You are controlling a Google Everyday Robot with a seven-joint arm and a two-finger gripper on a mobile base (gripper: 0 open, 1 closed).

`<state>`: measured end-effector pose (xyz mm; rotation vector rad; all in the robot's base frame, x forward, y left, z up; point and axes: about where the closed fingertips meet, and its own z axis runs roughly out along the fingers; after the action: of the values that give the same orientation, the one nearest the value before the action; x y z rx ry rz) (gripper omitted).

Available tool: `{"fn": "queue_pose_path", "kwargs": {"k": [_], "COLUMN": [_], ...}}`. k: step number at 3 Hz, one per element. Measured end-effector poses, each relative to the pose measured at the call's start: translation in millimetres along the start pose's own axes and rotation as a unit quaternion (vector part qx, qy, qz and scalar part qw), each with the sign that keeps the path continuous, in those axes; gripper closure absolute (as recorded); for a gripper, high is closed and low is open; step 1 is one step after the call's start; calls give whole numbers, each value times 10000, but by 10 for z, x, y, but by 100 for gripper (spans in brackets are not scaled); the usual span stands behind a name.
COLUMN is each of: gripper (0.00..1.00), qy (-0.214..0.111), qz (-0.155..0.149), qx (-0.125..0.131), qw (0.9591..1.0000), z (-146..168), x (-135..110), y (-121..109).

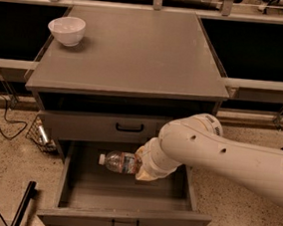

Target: Place water bottle into middle drawer

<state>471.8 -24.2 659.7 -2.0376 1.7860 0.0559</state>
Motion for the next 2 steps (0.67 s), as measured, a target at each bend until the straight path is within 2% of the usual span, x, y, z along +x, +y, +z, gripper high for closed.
{"fn": "queue_pose_path", "kwargs": {"k": [1, 2], "gripper": [100, 100], "qy": [-29, -64], "qz": [-337, -445], "qx": [-185, -369], "qw": [9993, 9983], "z": [304, 636], "x": [31, 121], "y": [9, -1]}}
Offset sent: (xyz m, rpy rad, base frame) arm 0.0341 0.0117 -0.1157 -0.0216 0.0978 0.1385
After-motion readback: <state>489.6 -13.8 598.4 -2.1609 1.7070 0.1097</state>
